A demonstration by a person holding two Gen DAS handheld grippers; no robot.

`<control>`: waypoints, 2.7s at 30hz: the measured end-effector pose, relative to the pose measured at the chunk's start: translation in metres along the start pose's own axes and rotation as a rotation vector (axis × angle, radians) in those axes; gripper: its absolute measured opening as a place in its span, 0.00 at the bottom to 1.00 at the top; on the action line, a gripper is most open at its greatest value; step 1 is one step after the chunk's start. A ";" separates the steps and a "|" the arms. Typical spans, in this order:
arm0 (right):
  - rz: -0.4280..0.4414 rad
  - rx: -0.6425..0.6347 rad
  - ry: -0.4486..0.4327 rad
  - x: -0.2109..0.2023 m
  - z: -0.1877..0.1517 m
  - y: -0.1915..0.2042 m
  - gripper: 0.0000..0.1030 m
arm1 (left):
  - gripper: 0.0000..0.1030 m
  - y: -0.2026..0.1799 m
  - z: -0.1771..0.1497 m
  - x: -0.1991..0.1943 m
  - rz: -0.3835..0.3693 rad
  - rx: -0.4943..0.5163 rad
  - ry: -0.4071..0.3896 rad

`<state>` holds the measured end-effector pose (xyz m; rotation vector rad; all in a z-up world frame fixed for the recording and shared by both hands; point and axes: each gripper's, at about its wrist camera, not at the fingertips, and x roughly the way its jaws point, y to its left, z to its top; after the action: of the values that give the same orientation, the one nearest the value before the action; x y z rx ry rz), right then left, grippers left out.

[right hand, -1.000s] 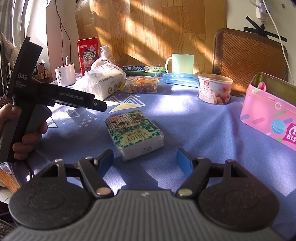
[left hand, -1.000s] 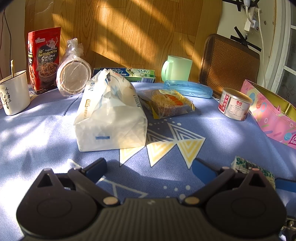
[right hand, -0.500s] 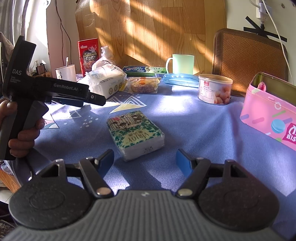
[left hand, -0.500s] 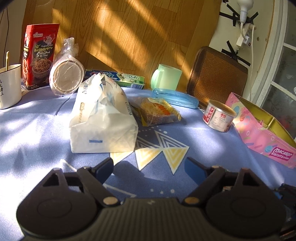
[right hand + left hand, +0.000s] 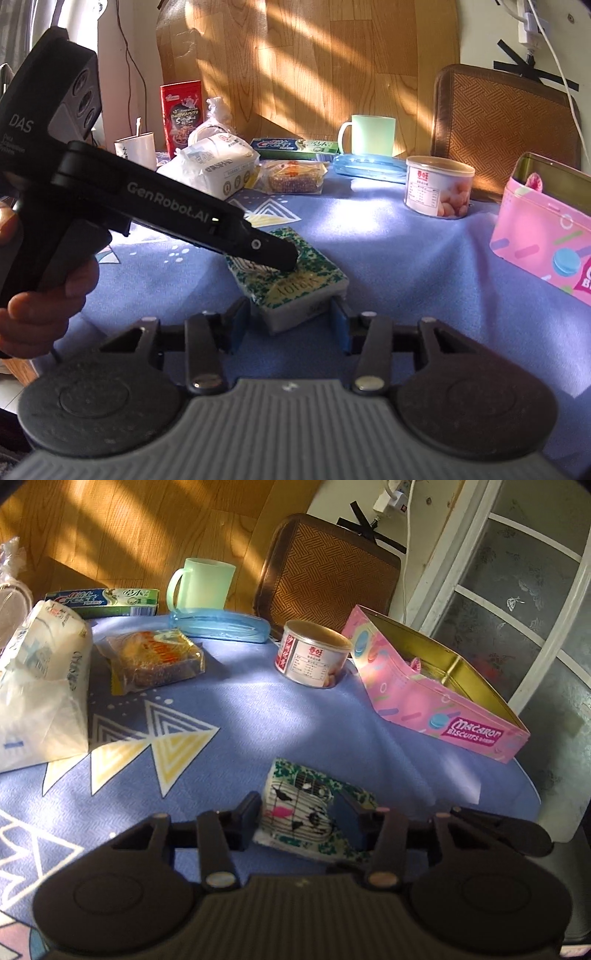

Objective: Organize soft objects
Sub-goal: 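Grasp the tissue pack with the left tool, then carry the tissue pack into the pink tin and open the left tool, then withdraw the left tool from the tin back over the table, then grasp the wrapped pastry bag with the right tool and lift it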

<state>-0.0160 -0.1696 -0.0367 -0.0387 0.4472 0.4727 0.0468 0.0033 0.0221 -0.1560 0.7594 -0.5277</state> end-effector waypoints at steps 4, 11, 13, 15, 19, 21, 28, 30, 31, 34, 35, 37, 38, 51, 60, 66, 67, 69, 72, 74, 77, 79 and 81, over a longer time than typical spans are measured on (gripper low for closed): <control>-0.087 0.050 -0.110 -0.023 0.007 -0.024 0.47 | 0.42 -0.036 0.027 0.004 -0.040 0.087 -0.034; -0.319 0.139 -0.265 -0.073 0.024 -0.093 0.47 | 0.42 -0.133 0.081 0.043 -0.158 0.276 -0.103; -0.383 0.154 -0.292 -0.080 0.029 -0.114 0.47 | 0.44 -0.162 0.095 0.059 -0.182 0.318 -0.124; -0.462 0.153 -0.303 -0.078 0.034 -0.138 0.48 | 0.53 -0.189 0.106 0.078 -0.193 0.363 -0.158; -0.717 0.184 -0.222 -0.060 0.033 -0.188 0.48 | 0.65 -0.210 0.113 0.118 -0.091 0.355 -0.118; -0.679 0.271 -0.250 -0.074 0.022 -0.202 0.48 | 0.65 -0.200 0.107 0.122 -0.076 0.310 -0.092; -0.649 0.332 -0.311 -0.096 -0.002 -0.185 0.48 | 0.65 -0.176 0.081 0.106 0.073 0.295 -0.080; -0.629 0.354 -0.333 -0.104 -0.005 -0.175 0.48 | 0.66 -0.171 0.075 0.096 0.111 0.303 -0.078; -0.615 0.369 -0.345 -0.107 -0.006 -0.171 0.48 | 0.66 -0.170 0.072 0.093 0.129 0.310 -0.078; -0.569 0.400 -0.346 -0.110 -0.005 -0.161 0.48 | 0.67 -0.166 0.064 0.082 0.168 0.324 -0.072; -0.550 0.412 -0.339 -0.110 -0.006 -0.157 0.48 | 0.67 -0.164 0.062 0.078 0.176 0.327 -0.069; -0.515 0.434 -0.322 -0.109 -0.007 -0.151 0.48 | 0.69 -0.160 0.056 0.072 0.185 0.330 -0.065; -0.499 0.445 -0.310 -0.108 -0.007 -0.148 0.48 | 0.69 -0.157 0.051 0.068 0.189 0.332 -0.063; -0.371 0.414 -0.196 -0.075 0.006 -0.106 0.48 | 0.72 -0.096 0.017 0.034 0.291 0.274 -0.058; -0.292 0.339 -0.131 -0.045 0.020 -0.067 0.48 | 0.72 -0.044 0.005 0.013 0.372 0.206 -0.072; -0.247 0.277 -0.088 -0.023 0.028 -0.038 0.48 | 0.74 -0.014 0.001 0.001 0.399 0.158 -0.083; -0.240 0.268 -0.081 -0.020 0.029 -0.034 0.48 | 0.74 -0.009 0.000 -0.001 0.402 0.148 -0.083; -0.227 0.249 -0.067 -0.013 0.031 -0.027 0.48 | 0.74 0.001 0.000 -0.003 0.412 0.129 -0.084; -0.207 0.225 -0.049 -0.003 0.035 -0.018 0.48 | 0.74 0.014 -0.002 -0.008 0.424 0.106 -0.089; -0.188 0.211 -0.033 0.006 0.039 -0.013 0.48 | 0.74 0.023 -0.004 -0.012 0.435 0.095 -0.097; -0.159 0.196 -0.015 0.020 0.045 -0.007 0.48 | 0.74 0.039 -0.006 -0.018 0.463 0.065 -0.108; -0.143 0.179 -0.002 0.030 0.048 -0.003 0.48 | 0.75 0.050 -0.007 -0.020 0.469 0.032 -0.110; -0.125 0.166 0.015 0.042 0.052 0.000 0.48 | 0.75 0.061 -0.008 -0.023 0.463 -0.011 -0.112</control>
<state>0.0389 -0.1440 -0.0074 0.0896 0.4946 0.3117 0.0520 0.0678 0.0106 -0.0162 0.6619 -0.0743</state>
